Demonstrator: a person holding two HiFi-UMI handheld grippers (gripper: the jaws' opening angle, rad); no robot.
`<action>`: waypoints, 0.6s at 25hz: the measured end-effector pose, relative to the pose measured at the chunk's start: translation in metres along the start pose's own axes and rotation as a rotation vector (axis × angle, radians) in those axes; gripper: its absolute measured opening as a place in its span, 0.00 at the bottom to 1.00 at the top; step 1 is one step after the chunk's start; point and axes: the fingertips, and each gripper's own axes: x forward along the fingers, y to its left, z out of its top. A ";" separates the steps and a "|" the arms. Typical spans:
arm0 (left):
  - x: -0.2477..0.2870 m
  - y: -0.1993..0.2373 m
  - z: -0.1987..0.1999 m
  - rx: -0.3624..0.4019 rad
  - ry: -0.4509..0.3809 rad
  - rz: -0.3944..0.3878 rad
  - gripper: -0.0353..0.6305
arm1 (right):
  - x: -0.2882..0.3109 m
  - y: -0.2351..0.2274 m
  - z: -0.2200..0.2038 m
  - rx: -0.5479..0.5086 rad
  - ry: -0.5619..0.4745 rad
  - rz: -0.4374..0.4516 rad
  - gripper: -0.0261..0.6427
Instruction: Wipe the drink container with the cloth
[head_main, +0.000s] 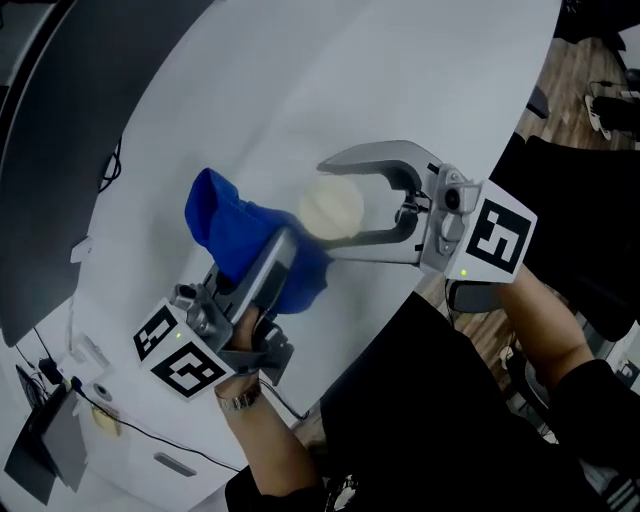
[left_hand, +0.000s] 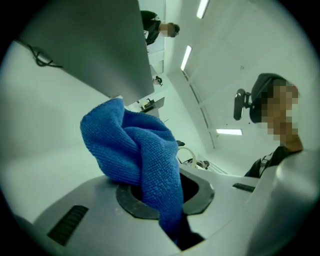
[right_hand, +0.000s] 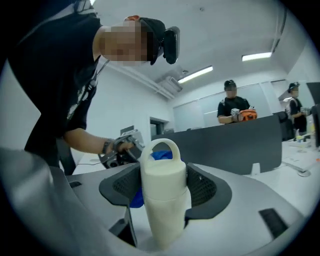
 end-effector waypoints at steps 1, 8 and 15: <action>0.002 -0.006 0.003 0.015 0.008 -0.007 0.11 | 0.002 0.001 0.000 0.002 0.007 0.037 0.45; 0.013 0.038 -0.019 -0.014 0.053 0.149 0.11 | 0.000 0.002 0.002 0.015 0.004 0.119 0.45; 0.021 0.095 -0.046 -0.094 0.071 0.283 0.11 | 0.002 0.006 0.006 0.018 -0.034 0.147 0.45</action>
